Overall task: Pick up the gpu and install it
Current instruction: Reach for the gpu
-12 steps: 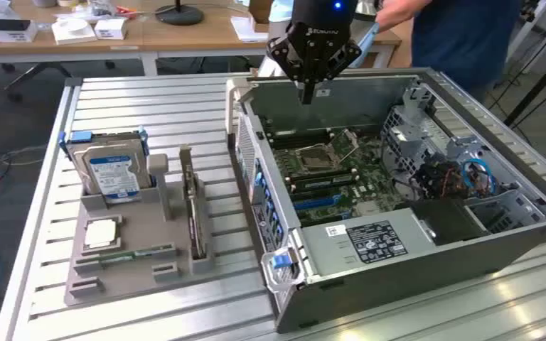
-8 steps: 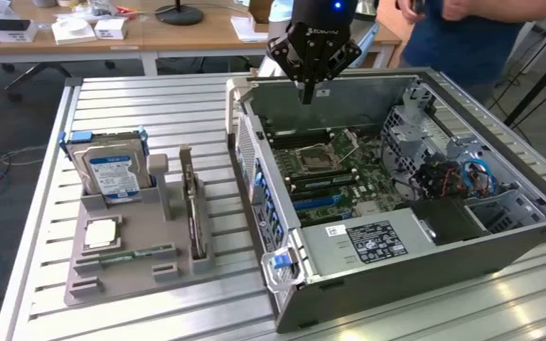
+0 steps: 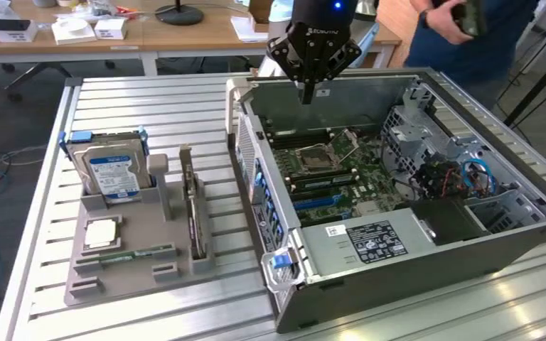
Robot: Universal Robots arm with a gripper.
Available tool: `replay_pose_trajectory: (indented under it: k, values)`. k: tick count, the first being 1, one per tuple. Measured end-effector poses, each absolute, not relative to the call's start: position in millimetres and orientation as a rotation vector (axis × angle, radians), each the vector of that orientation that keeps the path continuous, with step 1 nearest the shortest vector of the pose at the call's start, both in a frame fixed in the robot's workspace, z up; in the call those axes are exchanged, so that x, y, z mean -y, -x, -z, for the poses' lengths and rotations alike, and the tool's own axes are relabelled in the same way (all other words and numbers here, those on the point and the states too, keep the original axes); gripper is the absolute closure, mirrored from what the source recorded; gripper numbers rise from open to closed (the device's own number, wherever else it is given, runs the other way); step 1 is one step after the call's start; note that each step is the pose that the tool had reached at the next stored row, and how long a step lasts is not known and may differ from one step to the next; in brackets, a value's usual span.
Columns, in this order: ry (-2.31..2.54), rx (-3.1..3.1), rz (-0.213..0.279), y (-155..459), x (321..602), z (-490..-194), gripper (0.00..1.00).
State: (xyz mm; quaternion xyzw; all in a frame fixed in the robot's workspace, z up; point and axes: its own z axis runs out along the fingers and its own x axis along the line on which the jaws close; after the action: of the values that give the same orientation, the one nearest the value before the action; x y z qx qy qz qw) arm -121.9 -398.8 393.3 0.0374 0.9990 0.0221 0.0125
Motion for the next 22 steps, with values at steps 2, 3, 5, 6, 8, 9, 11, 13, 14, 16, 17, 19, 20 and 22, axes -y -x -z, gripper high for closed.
replay_pose_trajectory:
  k: [2,3,5,6,8,9,11,13,14,16,17,19,20,22]
  values:
    - [-0.117,-3.114,-0.069,123,399,-393,0.90]
    - [-0.117,-3.114,-0.069,125,399,-393,0.90]
    - [-0.117,-3.114,-0.069,129,399,-393,0.90]
    - [-0.117,-3.114,-0.069,131,399,-393,0.90]
    - [-0.117,-3.114,-0.069,136,399,-393,0.90]
    - [-0.117,-3.114,-0.069,139,399,-393,0.90]
    - [-0.117,-3.114,-0.069,145,399,-393,0.90]
    - [-0.117,-3.114,-0.069,150,399,-392,0.90]
    - [-0.117,-3.114,-0.069,153,399,-392,0.90]
    - [-0.117,-3.114,-0.069,158,399,-392,0.90]
    - [-0.117,-3.114,-0.069,161,399,-392,0.90]
    - [-0.117,-3.114,-0.069,166,399,-392,0.90]
    - [-0.117,-3.114,-0.069,169,399,-392,0.90]
    - [-0.116,-3.114,-0.069,174,399,-392,0.90]
